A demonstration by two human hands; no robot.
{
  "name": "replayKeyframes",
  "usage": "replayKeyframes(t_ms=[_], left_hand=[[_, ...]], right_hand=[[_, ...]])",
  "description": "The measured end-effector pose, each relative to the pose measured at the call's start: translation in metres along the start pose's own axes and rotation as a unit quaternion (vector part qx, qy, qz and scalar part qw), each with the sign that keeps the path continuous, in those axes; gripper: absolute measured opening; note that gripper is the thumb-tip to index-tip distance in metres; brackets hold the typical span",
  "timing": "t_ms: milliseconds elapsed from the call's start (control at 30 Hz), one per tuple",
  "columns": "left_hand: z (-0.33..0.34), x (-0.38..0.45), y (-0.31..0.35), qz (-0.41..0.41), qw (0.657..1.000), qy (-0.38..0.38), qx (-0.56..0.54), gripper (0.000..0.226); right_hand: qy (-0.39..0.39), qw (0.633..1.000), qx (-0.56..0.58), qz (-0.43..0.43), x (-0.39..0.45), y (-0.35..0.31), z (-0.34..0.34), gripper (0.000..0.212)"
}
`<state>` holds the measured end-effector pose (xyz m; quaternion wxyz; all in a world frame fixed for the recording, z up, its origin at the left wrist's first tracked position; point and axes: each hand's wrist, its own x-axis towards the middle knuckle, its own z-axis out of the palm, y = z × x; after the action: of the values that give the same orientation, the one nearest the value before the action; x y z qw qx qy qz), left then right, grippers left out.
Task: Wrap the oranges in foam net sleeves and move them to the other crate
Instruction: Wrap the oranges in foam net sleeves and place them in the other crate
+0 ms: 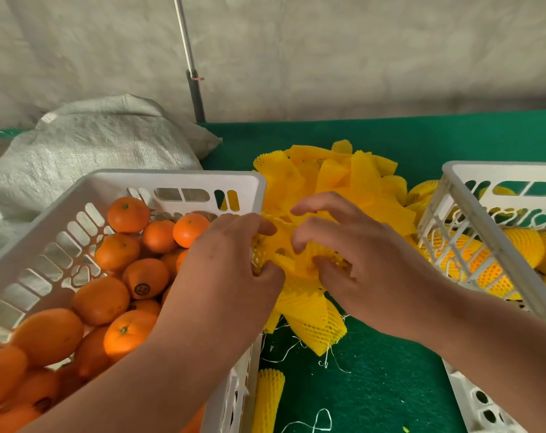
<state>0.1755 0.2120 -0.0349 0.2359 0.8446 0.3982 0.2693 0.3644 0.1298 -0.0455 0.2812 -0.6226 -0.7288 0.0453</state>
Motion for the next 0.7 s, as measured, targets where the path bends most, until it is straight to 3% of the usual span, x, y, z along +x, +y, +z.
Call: replayKeyframes(t_ms=[167, 333, 400, 533, 700], left_hand=[[0.002, 0.0, -0.002, 0.04, 0.999, -0.016, 0.021, 0.042], [0.005, -0.001, -0.005, 0.062, 0.998, -0.006, 0.03, 0.046], [0.006, -0.003, -0.003, 0.071, 0.997, 0.017, 0.027, 0.042], [0.007, -0.004, -0.001, 0.096, 0.994, 0.051, -0.003, 0.009], [0.001, -0.001, -0.004, 0.149, 0.985, 0.091, -0.008, 0.013]], right_hand=[[-0.025, 0.999, -0.005, 0.035, -0.002, 0.007, 0.007, 0.055], [-0.003, 0.997, 0.061, 0.048, -0.001, 0.006, 0.011, 0.047], [0.019, 0.997, 0.065, 0.049, 0.0, 0.005, 0.012, 0.04], [0.043, 0.994, 0.068, 0.068, 0.001, 0.008, 0.013, 0.046], [0.059, 0.992, 0.052, 0.099, 0.002, 0.013, 0.013, 0.055]])
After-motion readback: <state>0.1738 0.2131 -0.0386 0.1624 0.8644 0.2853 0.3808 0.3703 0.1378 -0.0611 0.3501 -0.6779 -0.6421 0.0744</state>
